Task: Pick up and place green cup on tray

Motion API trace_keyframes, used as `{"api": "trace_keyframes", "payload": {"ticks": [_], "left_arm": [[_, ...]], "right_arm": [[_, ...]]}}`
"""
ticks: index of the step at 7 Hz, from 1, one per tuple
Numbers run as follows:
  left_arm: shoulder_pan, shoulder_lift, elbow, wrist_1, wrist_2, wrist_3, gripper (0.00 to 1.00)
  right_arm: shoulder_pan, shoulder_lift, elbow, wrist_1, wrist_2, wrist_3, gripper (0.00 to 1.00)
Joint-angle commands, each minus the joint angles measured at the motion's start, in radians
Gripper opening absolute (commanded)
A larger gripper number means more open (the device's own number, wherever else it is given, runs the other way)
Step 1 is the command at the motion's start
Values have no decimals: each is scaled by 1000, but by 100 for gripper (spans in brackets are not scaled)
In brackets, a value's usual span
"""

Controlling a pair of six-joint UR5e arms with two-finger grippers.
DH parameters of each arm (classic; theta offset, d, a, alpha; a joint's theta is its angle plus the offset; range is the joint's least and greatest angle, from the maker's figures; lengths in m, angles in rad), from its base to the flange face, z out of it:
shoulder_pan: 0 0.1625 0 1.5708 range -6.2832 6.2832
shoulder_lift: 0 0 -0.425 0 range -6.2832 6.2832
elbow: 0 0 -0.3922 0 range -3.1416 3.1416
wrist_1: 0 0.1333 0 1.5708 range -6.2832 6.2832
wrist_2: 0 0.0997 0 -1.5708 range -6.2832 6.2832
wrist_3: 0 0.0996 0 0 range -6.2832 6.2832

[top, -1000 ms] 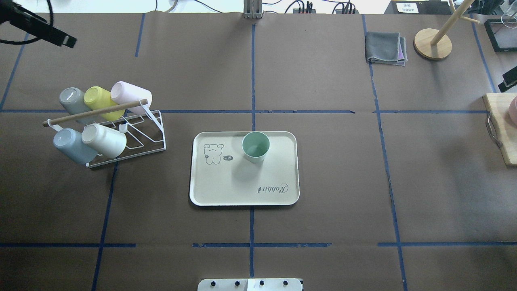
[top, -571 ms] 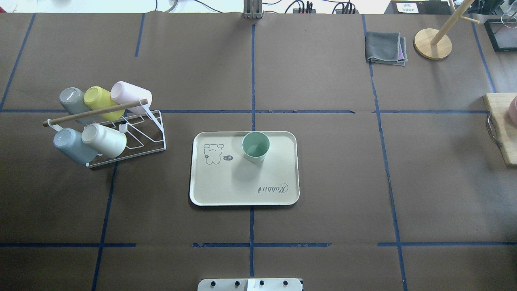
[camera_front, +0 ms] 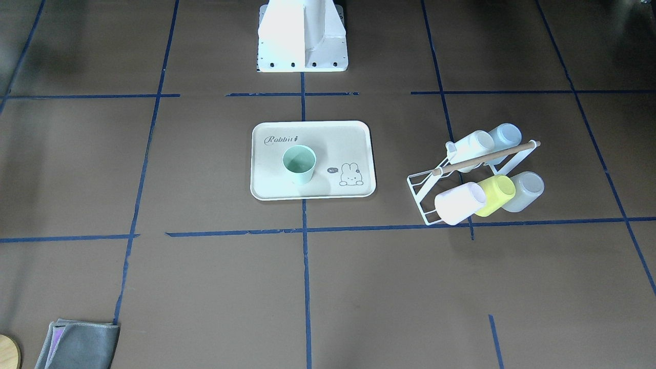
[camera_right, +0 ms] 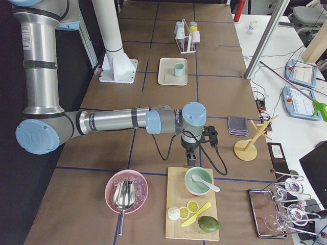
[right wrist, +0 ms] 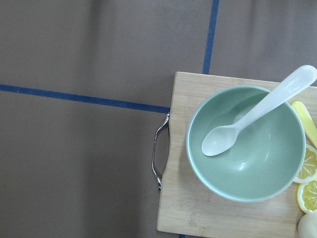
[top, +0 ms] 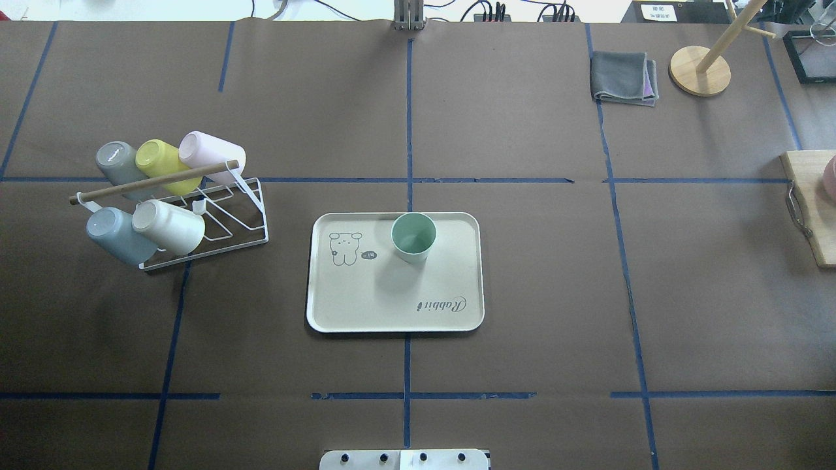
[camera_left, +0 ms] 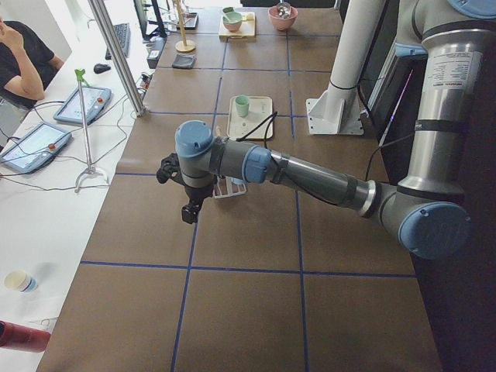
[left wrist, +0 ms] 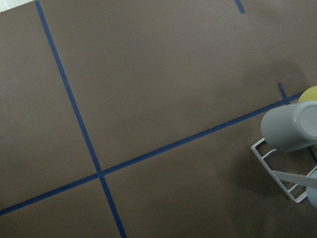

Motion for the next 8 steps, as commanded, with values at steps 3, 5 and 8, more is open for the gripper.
{"api": "trace_keyframes", "payload": {"ticks": [3,5,8], "left_arm": [[-3,27,228,-6,26,25,100],[-16,25,243,-6,29,32,100],[-57,25,238,-6,52,28,100]], "right_arm": [[-6,6,-21,0,7,7,100],[-6,6,-28,-2,7,9,100],[-5,-4,-53,-2,5,9,100]]}}
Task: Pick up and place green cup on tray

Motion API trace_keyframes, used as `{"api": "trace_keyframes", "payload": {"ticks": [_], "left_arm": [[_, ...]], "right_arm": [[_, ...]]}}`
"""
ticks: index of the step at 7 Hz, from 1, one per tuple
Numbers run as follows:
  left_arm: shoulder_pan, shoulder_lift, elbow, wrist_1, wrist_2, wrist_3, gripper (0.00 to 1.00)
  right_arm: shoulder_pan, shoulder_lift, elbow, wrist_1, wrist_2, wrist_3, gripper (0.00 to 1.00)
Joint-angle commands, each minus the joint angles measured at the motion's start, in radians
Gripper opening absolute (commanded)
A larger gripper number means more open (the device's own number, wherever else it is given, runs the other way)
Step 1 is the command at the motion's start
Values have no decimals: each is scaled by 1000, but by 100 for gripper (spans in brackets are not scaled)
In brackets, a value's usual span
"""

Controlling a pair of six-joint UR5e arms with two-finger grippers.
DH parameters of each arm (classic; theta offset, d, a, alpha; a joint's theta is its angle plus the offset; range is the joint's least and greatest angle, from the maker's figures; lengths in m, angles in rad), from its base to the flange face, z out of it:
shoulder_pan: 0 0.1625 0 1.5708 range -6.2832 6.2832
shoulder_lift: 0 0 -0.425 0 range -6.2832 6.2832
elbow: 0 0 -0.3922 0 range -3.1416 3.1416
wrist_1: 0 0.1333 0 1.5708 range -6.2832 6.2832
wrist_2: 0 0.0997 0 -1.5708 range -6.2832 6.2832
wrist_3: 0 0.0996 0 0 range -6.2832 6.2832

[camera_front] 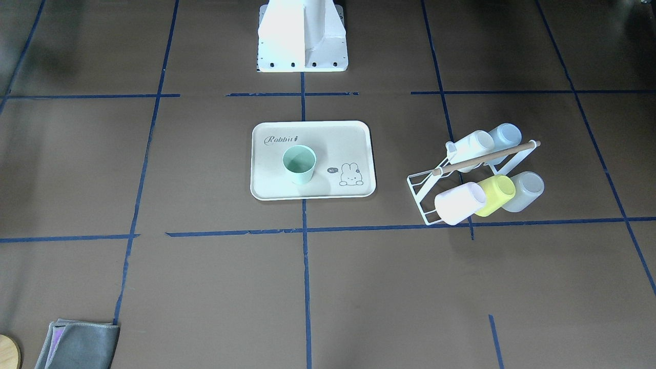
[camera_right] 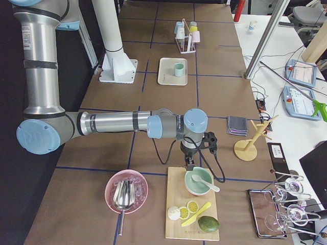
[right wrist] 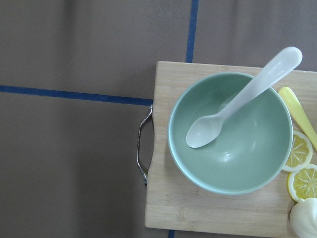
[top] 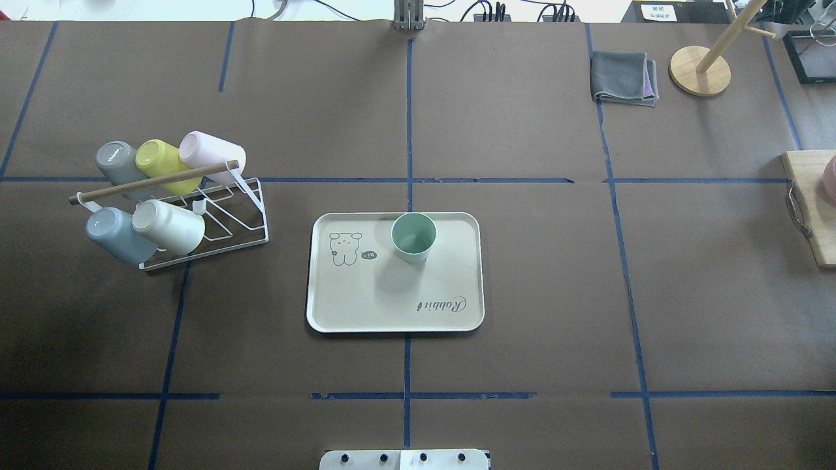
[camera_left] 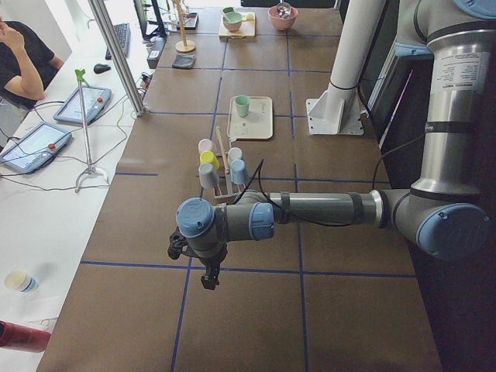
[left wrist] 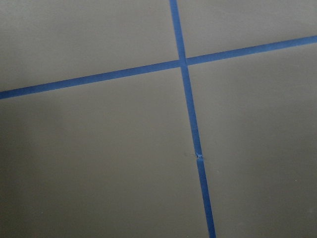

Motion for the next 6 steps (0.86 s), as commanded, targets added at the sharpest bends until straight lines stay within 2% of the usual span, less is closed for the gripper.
{"api": "trace_keyframes", "payload": {"ticks": [1,6], "left_arm": [[-10,1,-3,1,10,-5,100],[-10,-6,-1,1,9,-8,100]], "right_arm": [[2,-8,-3,0,-2,15,100],[12,-13,-14,0,-7,72,100]]}}
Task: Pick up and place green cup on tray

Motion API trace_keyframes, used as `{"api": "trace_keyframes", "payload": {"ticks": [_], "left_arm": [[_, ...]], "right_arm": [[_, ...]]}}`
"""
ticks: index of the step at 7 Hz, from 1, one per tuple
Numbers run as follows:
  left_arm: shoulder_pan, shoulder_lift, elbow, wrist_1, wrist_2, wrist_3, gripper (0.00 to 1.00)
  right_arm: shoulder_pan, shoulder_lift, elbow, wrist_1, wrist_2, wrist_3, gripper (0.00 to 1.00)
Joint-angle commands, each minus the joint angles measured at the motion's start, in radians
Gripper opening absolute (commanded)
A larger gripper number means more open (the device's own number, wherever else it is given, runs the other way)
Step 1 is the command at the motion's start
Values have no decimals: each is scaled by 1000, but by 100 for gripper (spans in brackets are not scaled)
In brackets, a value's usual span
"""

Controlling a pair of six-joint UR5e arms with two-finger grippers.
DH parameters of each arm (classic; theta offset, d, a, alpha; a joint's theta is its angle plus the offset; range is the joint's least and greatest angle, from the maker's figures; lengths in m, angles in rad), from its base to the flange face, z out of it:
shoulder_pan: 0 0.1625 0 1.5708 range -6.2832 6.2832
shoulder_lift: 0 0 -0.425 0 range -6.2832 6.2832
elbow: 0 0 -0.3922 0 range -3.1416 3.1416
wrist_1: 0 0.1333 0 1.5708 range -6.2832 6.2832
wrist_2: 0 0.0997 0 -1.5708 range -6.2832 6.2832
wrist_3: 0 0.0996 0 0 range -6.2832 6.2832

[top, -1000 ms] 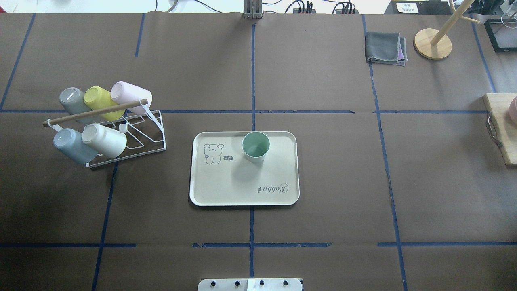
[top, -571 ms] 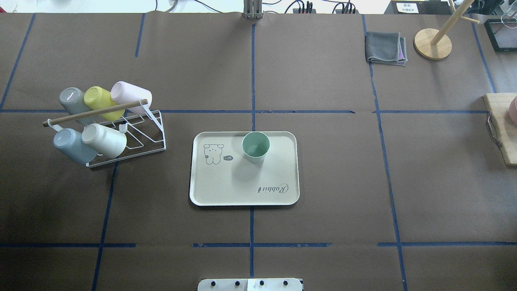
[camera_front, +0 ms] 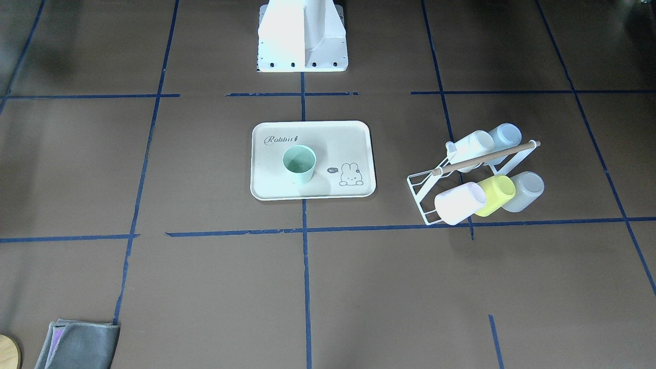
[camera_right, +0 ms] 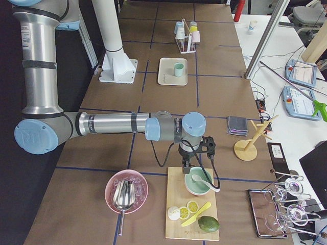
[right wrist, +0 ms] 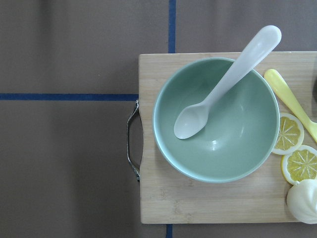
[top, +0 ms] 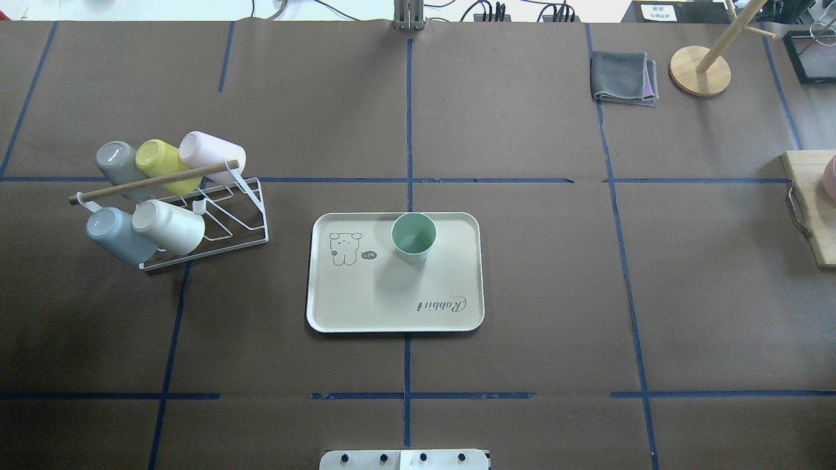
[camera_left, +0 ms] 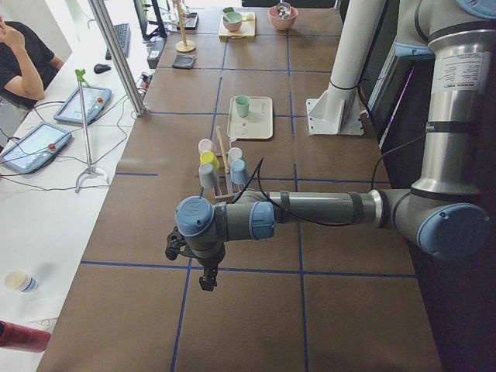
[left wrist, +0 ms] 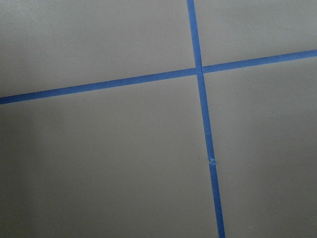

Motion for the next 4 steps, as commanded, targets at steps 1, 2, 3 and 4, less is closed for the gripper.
{"api": "trace_keyframes", "payload": {"ticks": [1,2,3,4], "left_arm": [[0,0,0,0,-1,0,100],[0,0,0,0,-1,0,100],[0,-2,-2,0,-2,0,100],[0,-2,-2,0,-2,0,100]], "right_arm": [[25,-4,-9,0,-2,-1,100],[34,-4,-9,0,-2,-1,100],[37,-5,-10,0,-3,-2,100],[46,-8,-10,0,-3,-8,100]]}}
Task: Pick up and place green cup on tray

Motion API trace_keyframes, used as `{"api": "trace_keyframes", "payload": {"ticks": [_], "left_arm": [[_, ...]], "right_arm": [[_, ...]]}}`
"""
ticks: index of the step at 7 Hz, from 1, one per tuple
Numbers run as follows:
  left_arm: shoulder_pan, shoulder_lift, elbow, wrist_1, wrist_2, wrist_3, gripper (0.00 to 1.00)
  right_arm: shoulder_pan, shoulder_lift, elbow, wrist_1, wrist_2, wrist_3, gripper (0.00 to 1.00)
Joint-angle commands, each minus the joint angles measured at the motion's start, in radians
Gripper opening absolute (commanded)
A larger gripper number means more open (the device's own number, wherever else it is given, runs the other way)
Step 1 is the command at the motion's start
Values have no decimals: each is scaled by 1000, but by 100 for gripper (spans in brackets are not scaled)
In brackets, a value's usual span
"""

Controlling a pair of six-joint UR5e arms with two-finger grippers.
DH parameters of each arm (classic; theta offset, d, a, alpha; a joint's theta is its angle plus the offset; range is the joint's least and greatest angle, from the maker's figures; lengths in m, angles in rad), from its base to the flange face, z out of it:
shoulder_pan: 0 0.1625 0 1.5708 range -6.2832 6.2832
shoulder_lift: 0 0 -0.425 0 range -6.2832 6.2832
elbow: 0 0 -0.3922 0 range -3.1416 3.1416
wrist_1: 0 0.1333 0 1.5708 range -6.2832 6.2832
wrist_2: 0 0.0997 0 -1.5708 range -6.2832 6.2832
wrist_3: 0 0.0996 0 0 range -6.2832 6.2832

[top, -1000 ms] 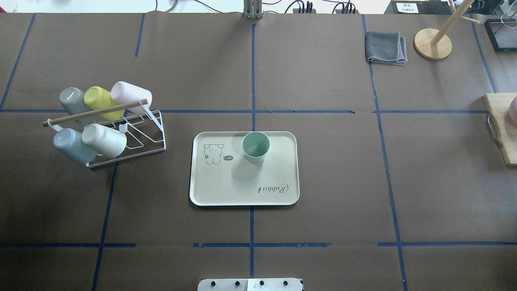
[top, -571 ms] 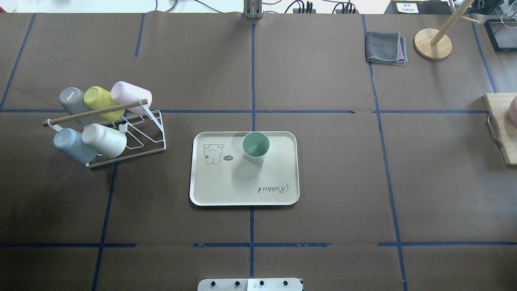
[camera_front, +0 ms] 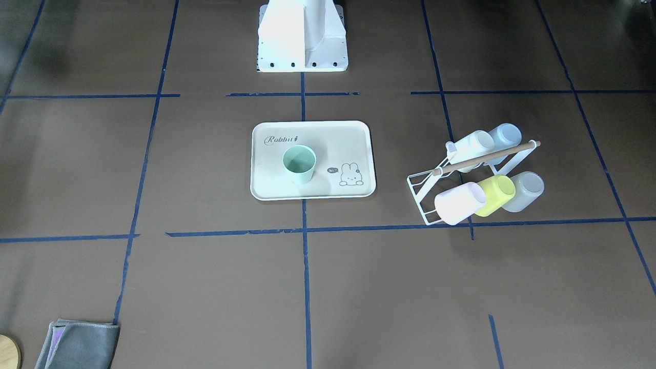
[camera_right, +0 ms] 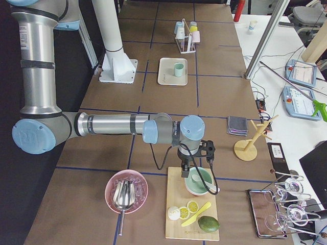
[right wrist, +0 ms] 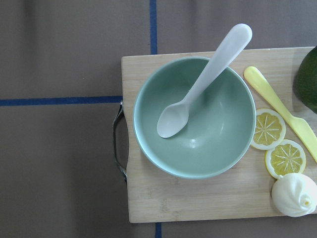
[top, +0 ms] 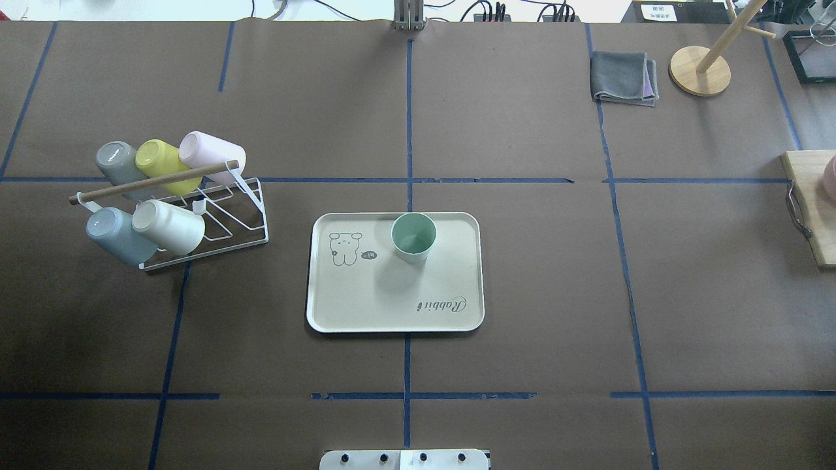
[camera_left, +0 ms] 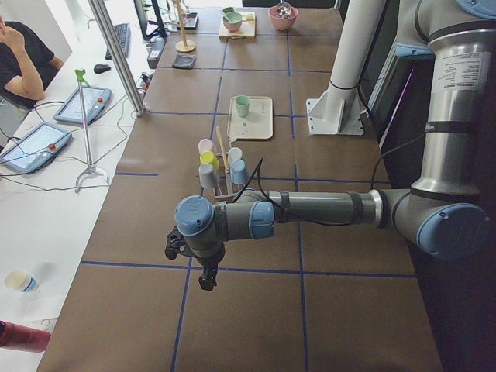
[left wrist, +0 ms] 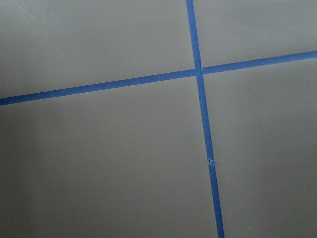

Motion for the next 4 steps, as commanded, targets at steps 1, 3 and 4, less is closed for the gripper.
{"api": "trace_keyframes", "payload": {"ticks": [1,3,4], "left_arm": [[0,-1,-1,0,-1,0,100],[0,-4,-1,0,-1,0,100],[0,-4,-1,0,-1,0,100]], "right_arm": [[10,-12,-2,2,-1,-11,100],[13,-18,-5,3,-37,-13,100],[13,-17,-5,3,-46,-13,100]]}}
